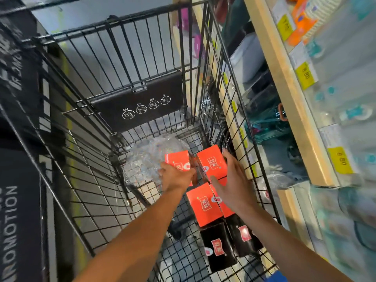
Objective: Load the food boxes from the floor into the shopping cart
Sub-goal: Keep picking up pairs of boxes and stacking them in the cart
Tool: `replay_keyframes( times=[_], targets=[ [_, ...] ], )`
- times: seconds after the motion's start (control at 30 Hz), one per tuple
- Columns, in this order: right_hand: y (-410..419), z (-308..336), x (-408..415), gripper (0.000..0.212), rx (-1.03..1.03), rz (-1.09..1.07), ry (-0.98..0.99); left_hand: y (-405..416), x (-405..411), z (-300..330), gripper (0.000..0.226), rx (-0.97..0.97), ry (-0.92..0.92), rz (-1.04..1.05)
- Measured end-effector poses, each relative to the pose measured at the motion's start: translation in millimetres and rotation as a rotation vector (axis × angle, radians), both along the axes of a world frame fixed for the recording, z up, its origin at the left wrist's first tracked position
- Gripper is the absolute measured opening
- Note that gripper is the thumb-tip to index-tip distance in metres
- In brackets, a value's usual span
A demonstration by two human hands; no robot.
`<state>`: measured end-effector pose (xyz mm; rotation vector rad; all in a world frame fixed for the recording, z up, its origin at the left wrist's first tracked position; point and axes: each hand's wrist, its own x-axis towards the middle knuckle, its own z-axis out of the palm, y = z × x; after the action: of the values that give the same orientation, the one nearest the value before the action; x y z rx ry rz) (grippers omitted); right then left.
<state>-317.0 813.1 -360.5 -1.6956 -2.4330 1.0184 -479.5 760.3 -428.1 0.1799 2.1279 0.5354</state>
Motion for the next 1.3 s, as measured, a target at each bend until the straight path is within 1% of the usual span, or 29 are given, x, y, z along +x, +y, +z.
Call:
replay_keyframes(
  times=[0.03, 0.1, 0.23, 0.33, 0.4, 0.5, 0.53, 0.57, 0.7, 0.8, 0.9, 0.97, 1.03, 1.1, 1.2, 1.27, 1.3],
  targets=[
    [1, -1, 1, 0.086, -0.005, -0.009, 0.005, 1, 7, -5, 0.105, 0.003, -0.019, 0.025],
    [2, -3, 4, 0.086, 0.000, -0.020, 0.010, 1, 20, -8, 0.099, -0.004, -0.069, 0.013],
    [3, -7, 7, 0.083, 0.016, -0.020, 0.012, 0, 31, -10, 0.088, -0.033, -0.115, -0.132],
    [3, -8, 5, 0.081, -0.007, -0.016, 0.024, -1, 20, -14, 0.080, -0.034, -0.154, -0.183],
    [4, -8, 2, 0.079, -0.036, -0.012, 0.024, -5, 10, -13, 0.074, -0.042, -0.185, -0.264],
    [6, 1, -4, 0.073, -0.060, 0.015, 0.022, -12, -6, 17, 0.047, -0.058, -0.189, -0.432],
    [6, 7, -5, 0.071, -0.072, 0.020, 0.025, -15, -12, 31, 0.041, -0.049, -0.160, -0.491],
    [5, 15, -6, 0.071, -0.080, 0.021, 0.023, -17, -18, 46, 0.041, -0.019, -0.114, -0.532],
    [3, 62, -10, 0.072, -0.109, 0.031, 0.044, -29, -45, 122, 0.059, 0.120, 0.048, -0.698],
    [5, 92, -14, 0.068, -0.095, 0.096, 0.067, -31, -64, 171, 0.063, 0.191, 0.147, -0.861],
    [-4, 137, -8, 0.060, -0.051, 0.136, 0.074, -37, -78, 234, 0.066, 0.233, 0.366, -1.123],
    [-10, 168, -4, 0.063, -0.011, 0.172, 0.066, -41, -83, 273, 0.075, 0.287, 0.485, -1.235],
    [-17, 200, 0, 0.065, 0.008, 0.195, 0.062, -47, -86, 304, 0.083, 0.364, 0.590, -1.294],
    [-24, 229, 6, 0.064, 0.064, 0.199, 0.080, -51, -86, 331, 0.088, 0.388, 0.660, -1.349],
    [-38, 261, 22, 0.070, 0.150, 0.232, 0.105, -59, -86, 364, 0.095, 0.386, 0.712, -1.366],
    [-49, 278, 33, 0.067, 0.215, 0.241, 0.058, -63, -87, 381, 0.102, 0.434, 0.737, -1.375],
    [-55, 287, 38, 0.066, 0.255, 0.227, 0.031, -63, -87, 388, 0.102, 0.450, 0.744, -1.403]
  ],
)
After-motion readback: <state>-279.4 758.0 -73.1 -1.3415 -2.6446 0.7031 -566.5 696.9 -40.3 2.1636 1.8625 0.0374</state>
